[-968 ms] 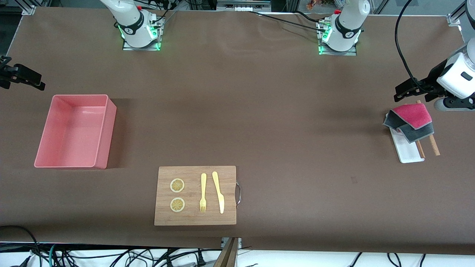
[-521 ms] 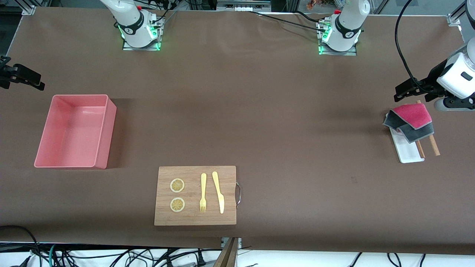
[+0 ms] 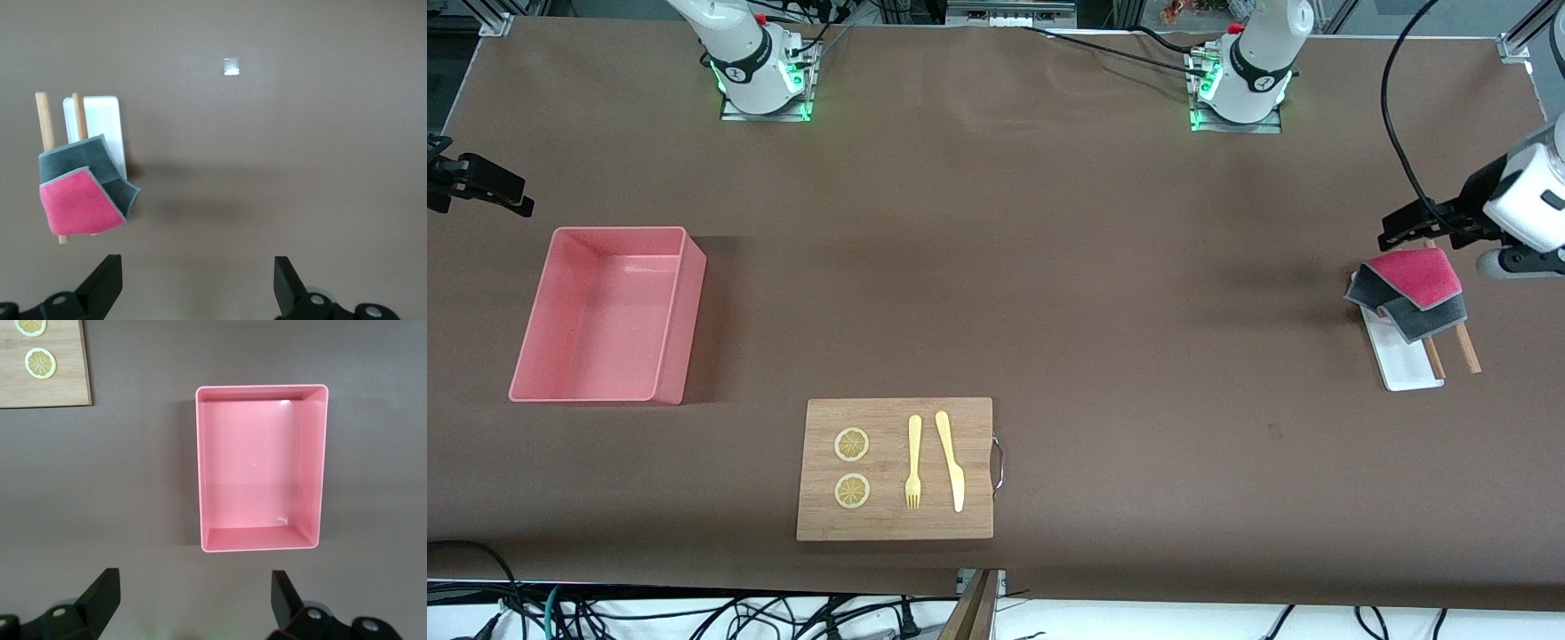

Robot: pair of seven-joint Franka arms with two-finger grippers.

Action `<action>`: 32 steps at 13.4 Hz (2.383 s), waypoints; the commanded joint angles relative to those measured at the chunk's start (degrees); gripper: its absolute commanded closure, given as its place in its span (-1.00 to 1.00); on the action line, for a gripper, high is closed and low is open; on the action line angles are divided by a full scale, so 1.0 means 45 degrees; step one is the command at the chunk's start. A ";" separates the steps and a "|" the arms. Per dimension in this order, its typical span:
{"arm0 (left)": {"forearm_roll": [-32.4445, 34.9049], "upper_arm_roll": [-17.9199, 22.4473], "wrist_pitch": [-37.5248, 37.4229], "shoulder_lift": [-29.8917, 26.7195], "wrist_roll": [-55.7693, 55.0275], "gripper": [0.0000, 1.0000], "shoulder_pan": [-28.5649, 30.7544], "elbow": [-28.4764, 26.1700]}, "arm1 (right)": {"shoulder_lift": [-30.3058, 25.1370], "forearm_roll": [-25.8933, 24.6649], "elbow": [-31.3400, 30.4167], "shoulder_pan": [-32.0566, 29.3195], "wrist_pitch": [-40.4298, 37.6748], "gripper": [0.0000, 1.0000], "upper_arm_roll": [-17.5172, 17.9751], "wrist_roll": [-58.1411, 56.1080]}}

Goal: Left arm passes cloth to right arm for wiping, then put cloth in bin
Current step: 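Lower the left gripper onto the pink-grey cloth and close it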

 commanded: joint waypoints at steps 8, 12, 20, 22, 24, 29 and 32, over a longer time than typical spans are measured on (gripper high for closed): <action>-0.0044 -0.0030 0.1161 0.3654 0.5110 -1.00 0.4935 0.0396 | -0.0107 0.0269 -0.0058 -0.0150 0.0047 -1.00 0.0035 -0.0236; -0.0181 -0.0030 0.1514 0.4672 0.5347 -1.00 0.5465 0.0416 | -0.0107 0.0269 -0.0058 -0.0150 0.0047 -1.00 0.0035 -0.0236; -0.0239 -0.0030 0.1592 0.5357 0.5716 -0.60 0.5582 0.0416 | -0.0107 0.0269 -0.0058 -0.0130 0.0067 -1.00 0.0035 -0.0236; -0.0239 -0.0030 0.1846 0.5532 0.5796 -0.59 0.5641 0.0416 | -0.0107 0.0269 -0.0058 -0.0111 0.0067 -1.00 0.0035 -0.0236; -0.0239 -0.0050 0.1846 0.5572 0.5796 -0.41 0.5660 0.0416 | -0.0107 0.0269 -0.0058 -0.0130 0.0067 -1.00 0.0035 -0.0236; -0.0239 -0.0050 0.1846 0.5592 0.5796 -0.37 0.5660 0.0416 | -0.0107 0.0288 -0.0058 -0.0130 0.0086 -1.00 0.0035 -0.0471; -0.0239 -0.0050 0.1846 0.5592 0.5796 -0.22 0.5641 0.0436 | -0.0107 0.0269 -0.0058 -0.0149 0.0086 -1.00 0.0035 -0.0471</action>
